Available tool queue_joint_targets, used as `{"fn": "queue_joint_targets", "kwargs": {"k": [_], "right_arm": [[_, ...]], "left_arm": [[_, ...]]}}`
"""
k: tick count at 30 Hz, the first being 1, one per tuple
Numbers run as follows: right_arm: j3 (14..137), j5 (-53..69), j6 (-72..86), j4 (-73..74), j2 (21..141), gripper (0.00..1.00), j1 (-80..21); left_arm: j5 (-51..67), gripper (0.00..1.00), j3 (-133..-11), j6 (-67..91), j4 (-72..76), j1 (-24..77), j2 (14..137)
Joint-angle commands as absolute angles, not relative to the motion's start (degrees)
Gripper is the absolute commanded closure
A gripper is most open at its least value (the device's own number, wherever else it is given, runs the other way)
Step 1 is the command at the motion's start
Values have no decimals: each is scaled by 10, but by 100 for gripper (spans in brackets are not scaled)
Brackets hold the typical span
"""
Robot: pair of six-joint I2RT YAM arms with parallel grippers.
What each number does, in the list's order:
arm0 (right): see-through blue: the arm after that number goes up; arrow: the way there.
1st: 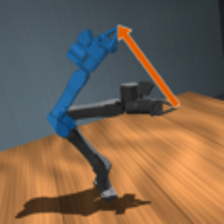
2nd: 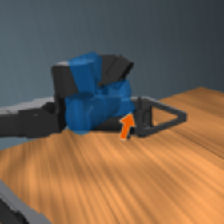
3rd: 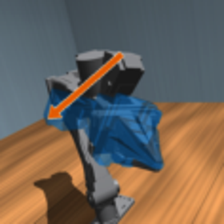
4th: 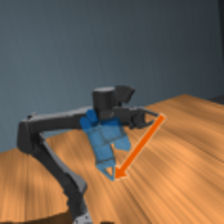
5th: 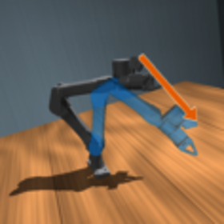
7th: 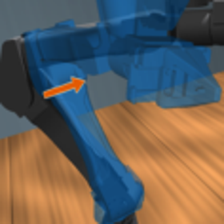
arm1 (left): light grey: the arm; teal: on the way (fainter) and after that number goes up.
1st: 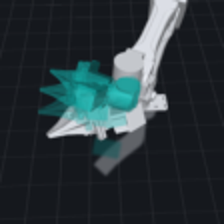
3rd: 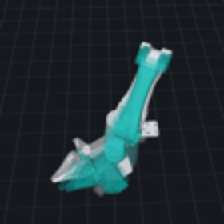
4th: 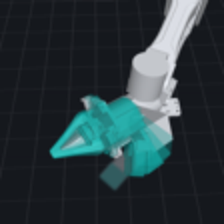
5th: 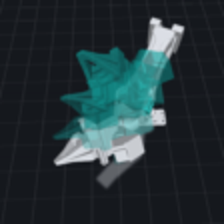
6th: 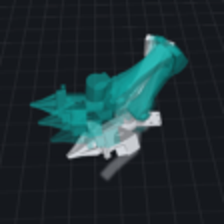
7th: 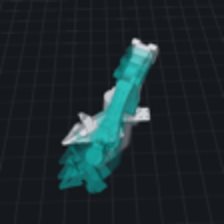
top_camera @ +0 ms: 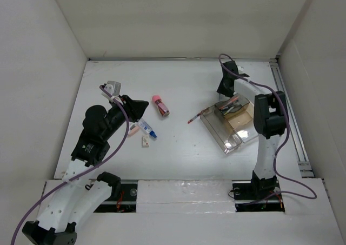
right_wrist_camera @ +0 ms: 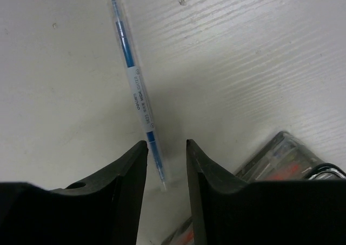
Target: Organize the desk
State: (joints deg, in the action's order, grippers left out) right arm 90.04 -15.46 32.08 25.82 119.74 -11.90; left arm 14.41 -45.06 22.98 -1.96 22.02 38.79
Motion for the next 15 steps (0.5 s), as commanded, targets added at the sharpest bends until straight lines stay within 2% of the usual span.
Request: {"fn": "queue_joint_targets", "kwargs": {"k": [1,7,12,15], "right_arm": [[934,-143,309,270,1207,59,-113],[964,-129,303,286,1226,59,-113],[997,-118,302,315,1247,66,-113],[1006,-119,298,323,1258,63,-127]], "left_arm": [[146,81,-466,226,10,217,382],[147,81,-466,227,11,217,382],[147,81,-466,227,10,217,380],[146,81,-466,226,9,217,379]]}}
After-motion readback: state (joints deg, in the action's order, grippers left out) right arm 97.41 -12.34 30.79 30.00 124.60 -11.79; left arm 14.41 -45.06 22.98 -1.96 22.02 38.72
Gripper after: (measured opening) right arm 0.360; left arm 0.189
